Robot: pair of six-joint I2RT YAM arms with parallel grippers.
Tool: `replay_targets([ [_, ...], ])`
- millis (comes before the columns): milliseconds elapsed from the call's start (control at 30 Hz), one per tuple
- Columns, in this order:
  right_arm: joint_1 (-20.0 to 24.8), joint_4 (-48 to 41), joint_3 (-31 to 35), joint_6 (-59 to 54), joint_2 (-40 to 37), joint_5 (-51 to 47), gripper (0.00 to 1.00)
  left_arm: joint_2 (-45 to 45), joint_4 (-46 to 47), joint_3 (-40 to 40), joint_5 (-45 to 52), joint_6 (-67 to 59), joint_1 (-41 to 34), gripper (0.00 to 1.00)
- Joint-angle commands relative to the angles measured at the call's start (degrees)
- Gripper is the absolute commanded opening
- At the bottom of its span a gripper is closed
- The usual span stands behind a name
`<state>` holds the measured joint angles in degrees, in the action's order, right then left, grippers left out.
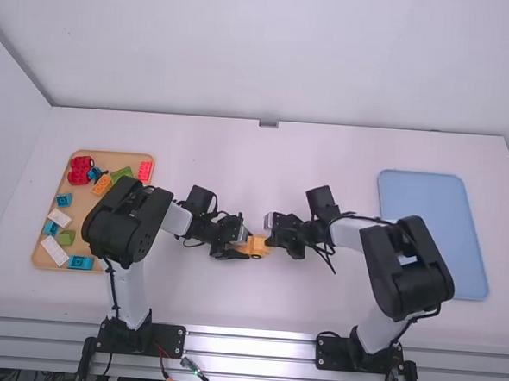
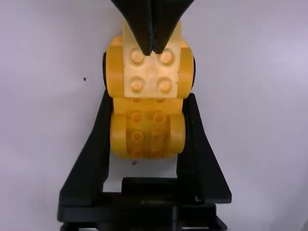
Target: Assemble lego blocks to make yellow taxi
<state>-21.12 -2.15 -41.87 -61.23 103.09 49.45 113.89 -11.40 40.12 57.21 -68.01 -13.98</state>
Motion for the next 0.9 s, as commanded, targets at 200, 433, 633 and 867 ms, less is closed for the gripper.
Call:
replay_targets([
  [200, 1.1, 0.1, -0.1, 1.4, 0.7, 0.3, 0.0, 0.7, 0.6, 0.3, 0.8, -0.4, 0.1, 0.51],
  [433, 4.4, -4.6, -0.1, -0.7, 0.0, -1.1, 0.0, 0.7, 0.4, 0.3, 0.8, -0.4, 0.1, 0.5],
  [633, 3.3, -5.7, -0.1, -0.8, 0.0, -4.5, 0.0, 0.7, 0.2, 0.3, 0.8, -0.4, 0.1, 0.51],
  [867, 1.1, -5.5, -0.1, -0.3, 0.0, -7.1, 0.0, 0.7, 0.4, 0.5, 0.8, -0.4, 0.1, 0.51],
])
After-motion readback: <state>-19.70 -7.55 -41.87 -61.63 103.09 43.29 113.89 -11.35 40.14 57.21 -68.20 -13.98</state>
